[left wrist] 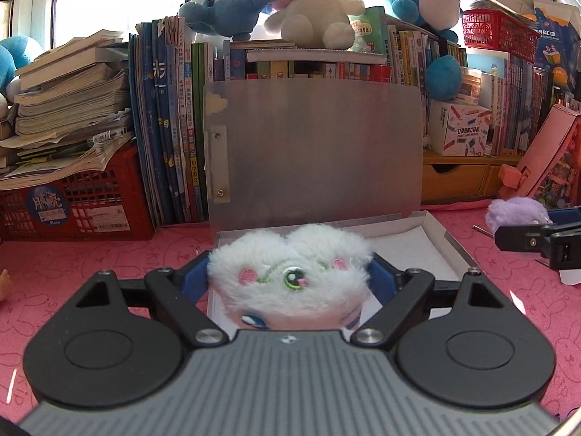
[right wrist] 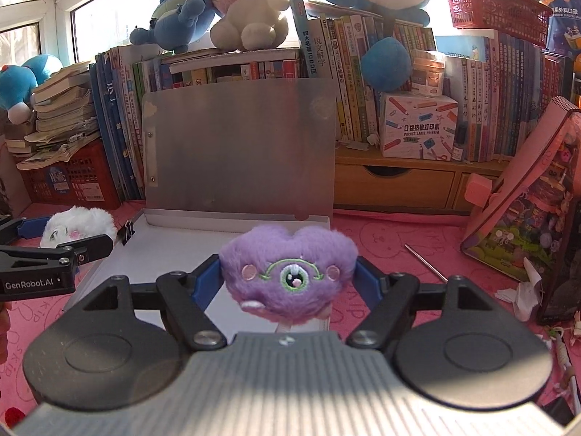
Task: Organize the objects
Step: 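Carry the white plush with the left gripper while the right carries the purple plush into the box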
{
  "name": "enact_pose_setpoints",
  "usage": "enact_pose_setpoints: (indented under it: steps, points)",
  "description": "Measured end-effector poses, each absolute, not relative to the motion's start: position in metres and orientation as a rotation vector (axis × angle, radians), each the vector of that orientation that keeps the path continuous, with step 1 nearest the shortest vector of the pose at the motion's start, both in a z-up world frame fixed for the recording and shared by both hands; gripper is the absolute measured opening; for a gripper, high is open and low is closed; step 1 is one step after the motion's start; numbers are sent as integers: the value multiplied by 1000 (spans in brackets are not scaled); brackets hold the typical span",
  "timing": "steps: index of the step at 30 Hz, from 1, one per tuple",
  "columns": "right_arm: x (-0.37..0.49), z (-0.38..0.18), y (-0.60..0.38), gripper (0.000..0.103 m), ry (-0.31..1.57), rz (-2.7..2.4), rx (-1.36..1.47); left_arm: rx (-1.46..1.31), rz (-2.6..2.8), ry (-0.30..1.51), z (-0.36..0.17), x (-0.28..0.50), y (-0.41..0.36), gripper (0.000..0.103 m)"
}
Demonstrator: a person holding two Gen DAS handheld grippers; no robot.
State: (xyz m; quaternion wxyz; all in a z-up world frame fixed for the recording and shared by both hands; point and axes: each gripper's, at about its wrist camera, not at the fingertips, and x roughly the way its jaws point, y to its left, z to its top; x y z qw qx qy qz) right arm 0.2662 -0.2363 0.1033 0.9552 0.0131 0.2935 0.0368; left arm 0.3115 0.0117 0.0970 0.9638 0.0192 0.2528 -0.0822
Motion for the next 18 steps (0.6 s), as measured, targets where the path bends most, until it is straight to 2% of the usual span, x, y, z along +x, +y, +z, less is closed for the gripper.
enact_pose_setpoints:
  steps: [18]
  points:
    - [345, 57, -215, 77, 738, 106, 67, 68, -79, 652, 55, 383, 5, 89]
